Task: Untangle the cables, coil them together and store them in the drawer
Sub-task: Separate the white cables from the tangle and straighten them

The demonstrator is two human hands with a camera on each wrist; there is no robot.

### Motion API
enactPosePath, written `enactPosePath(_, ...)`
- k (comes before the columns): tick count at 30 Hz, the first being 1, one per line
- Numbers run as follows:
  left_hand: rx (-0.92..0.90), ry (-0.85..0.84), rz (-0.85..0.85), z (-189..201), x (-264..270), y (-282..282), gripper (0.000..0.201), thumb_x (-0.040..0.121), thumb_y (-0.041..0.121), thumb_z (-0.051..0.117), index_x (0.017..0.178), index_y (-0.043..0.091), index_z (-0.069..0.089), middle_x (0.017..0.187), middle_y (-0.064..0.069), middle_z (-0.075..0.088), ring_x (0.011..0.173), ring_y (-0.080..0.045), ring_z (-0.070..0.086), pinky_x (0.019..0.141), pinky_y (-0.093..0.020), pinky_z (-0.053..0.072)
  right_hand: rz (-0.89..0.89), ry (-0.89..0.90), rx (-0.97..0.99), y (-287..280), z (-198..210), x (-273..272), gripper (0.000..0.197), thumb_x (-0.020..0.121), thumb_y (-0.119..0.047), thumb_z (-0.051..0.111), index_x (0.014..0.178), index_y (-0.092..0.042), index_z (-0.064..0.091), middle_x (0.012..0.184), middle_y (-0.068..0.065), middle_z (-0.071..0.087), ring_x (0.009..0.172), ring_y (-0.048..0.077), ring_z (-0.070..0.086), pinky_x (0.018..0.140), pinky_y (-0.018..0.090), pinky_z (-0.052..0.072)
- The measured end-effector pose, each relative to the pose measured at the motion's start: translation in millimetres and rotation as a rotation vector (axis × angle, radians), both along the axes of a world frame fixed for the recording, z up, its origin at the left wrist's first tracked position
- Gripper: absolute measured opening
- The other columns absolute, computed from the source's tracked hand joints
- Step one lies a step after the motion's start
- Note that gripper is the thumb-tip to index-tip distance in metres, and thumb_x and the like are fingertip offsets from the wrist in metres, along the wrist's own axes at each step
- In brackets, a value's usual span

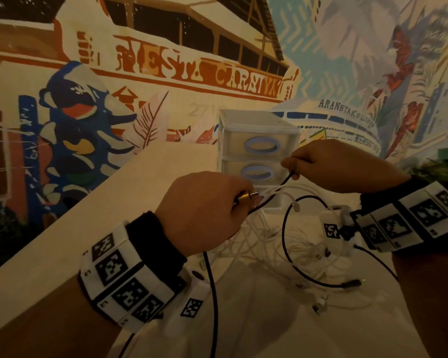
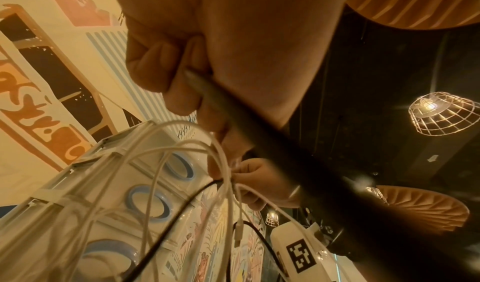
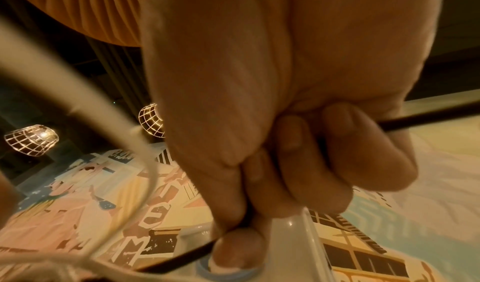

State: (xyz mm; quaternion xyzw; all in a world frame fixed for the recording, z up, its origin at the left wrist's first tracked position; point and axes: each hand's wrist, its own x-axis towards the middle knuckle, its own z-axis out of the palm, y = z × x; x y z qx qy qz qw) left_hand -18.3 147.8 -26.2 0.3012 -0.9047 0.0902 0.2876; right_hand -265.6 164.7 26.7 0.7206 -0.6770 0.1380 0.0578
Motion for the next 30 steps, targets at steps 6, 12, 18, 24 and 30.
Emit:
enactPosePath(6, 0.062, -0.033, 0.039, -0.2, 2.1, 2.4, 0.063, 0.092, 0.067, 0.016, 0.079, 0.029, 0.065, 0.06, 0.006, 0.055, 0.054, -0.011, 0.052, 0.056, -0.033, 0.047, 0.015, 0.018, -0.017, 0.5, -1.3, 3.7, 0.043, 0.104, -0.047, 0.043, 0.081, -0.025, 0.072, 0.062, -0.007, 0.056, 0.058, 0.008, 0.051, 0.056, 0.028, 0.034)
enactPosePath(12, 0.058, 0.095, 0.042, 3.7, 1.7, 3.0, 0.04, 0.102, 0.052, 0.028, 0.09, 0.03, 0.06, 0.056, 0.005, 0.044, 0.051, -0.012, 0.045, 0.05, -0.032, 0.04, 0.271, -0.021, -0.178, 11.6, 5.2, 36.1, 0.038, 0.103, -0.043, 0.048, 0.081, -0.019, 0.068, 0.059, -0.012, 0.053, 0.064, -0.007, 0.055, 0.056, 0.011, 0.036)
enactPosePath(18, 0.126, 0.1, -0.018, -0.2, -5.0, 7.3, 0.044, 0.099, 0.058, 0.039, 0.06, 0.037, 0.034, 0.051, 0.006, 0.039, 0.047, -0.011, 0.043, 0.049, -0.031, 0.038, 0.395, -0.061, -0.282, 17.9, 5.3, 59.0, 0.031, 0.103, -0.039, 0.051, 0.075, -0.028, 0.059, 0.059, -0.016, 0.049, 0.066, -0.007, 0.054, 0.063, 0.007, 0.037)
enactPosePath(24, 0.289, 0.199, -0.071, 7.5, -4.5, 5.0, 0.038, 0.092, 0.048, 0.052, 0.068, 0.019, 0.057, 0.053, 0.0, 0.045, 0.055, -0.017, 0.045, 0.052, -0.026, 0.034, 0.353, -0.041, -0.297, 21.3, 12.1, 46.7, 0.033, 0.103, -0.042, 0.05, 0.079, -0.027, 0.067, 0.057, -0.017, 0.054, 0.065, -0.006, 0.054, 0.06, 0.006, 0.035)
enactPosePath(30, 0.434, 0.044, -0.107, 4.9, -8.6, 14.1, 0.053, 0.097, 0.05, 0.047, 0.071, 0.005, 0.057, 0.058, -0.011, 0.047, 0.053, -0.026, 0.042, 0.055, -0.037, 0.038, 0.275, -0.038, -0.269, 6.4, 2.6, 30.6, 0.037, 0.103, -0.047, 0.047, 0.078, -0.028, 0.067, 0.059, -0.018, 0.057, 0.06, -0.005, 0.054, 0.053, 0.017, 0.035)
